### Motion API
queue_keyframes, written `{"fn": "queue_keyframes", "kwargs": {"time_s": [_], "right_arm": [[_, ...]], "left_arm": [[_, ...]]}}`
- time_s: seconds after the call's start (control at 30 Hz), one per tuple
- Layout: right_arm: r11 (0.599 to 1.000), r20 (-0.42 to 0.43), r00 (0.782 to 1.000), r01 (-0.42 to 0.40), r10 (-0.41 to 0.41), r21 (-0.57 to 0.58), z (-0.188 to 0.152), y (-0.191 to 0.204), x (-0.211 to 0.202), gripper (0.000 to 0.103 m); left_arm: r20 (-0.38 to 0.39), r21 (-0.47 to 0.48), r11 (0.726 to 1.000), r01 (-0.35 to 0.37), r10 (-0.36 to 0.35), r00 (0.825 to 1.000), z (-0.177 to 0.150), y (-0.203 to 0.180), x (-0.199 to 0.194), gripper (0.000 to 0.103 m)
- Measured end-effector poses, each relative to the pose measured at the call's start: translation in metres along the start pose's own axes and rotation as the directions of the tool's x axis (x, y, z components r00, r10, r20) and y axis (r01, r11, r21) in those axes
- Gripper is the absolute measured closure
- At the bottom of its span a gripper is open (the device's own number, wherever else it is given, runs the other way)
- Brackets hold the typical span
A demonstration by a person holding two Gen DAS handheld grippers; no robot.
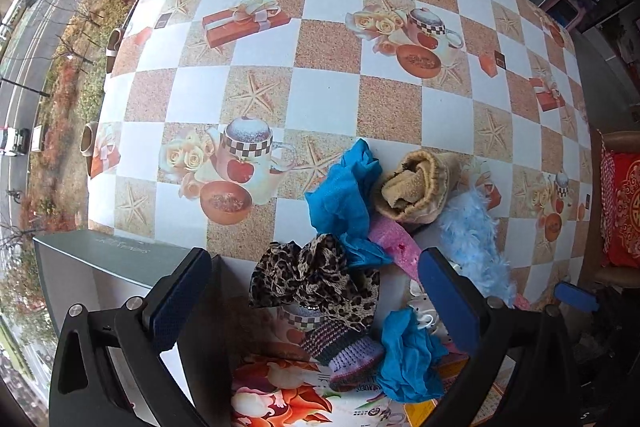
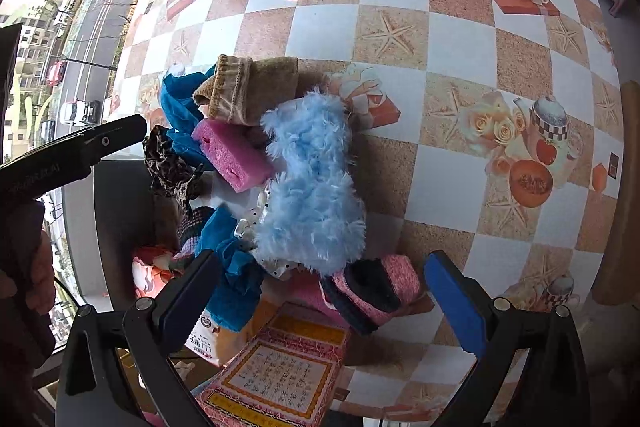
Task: Organize soft objects
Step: 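Grasp the light-blue fluffy boa with the right tool while the left tool grasps the beige knit glove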
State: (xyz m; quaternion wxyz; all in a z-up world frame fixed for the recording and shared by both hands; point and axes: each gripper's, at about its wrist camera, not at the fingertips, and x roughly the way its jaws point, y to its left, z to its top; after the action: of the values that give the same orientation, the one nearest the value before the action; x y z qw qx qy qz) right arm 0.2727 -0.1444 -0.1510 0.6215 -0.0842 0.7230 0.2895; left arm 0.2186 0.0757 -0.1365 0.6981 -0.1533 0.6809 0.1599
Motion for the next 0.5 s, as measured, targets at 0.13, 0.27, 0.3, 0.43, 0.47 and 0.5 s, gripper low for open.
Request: {"fn": "queue_keyframes", "kwargs": {"time_s": [0.13,0.27,0.3,0.43,0.47,0.5], "right_arm": [[1.000,-0.015,1.000,0.008,-0.008,-0.008,0.007,0.003,0.008,0.001],[1.000,-0.034,0.999,0.011,-0.012,-0.023,0.013,0.006,0.015,0.001],[1.000,-0.039,0.999,0.012,-0.013,-0.028,0.015,0.006,0.017,0.001],[0.999,-0.056,0.998,0.018,-0.020,-0.035,0.021,0.006,0.025,0.001],[0.999,-0.060,0.998,0.021,-0.023,-0.035,0.022,0.006,0.027,0.001],[0.999,-0.063,0.998,0.023,-0.025,-0.036,0.023,0.005,0.029,0.001]], "left_arm": [[-0.003,0.005,1.000,-0.001,0.001,1.000,0.003,0.000,0.003,0.000],[-0.010,0.009,1.000,-0.002,0.002,1.000,0.006,0.000,0.008,0.000],[-0.012,0.009,1.000,-0.002,0.003,1.000,0.007,0.000,0.010,0.000],[-0.025,0.010,1.000,-0.012,0.012,1.000,0.012,0.001,0.019,0.000],[-0.029,0.009,1.000,-0.014,0.014,0.999,0.013,0.002,0.021,0.000],[-0.032,0.008,1.000,-0.015,0.015,0.999,0.014,0.002,0.023,0.000]]}}
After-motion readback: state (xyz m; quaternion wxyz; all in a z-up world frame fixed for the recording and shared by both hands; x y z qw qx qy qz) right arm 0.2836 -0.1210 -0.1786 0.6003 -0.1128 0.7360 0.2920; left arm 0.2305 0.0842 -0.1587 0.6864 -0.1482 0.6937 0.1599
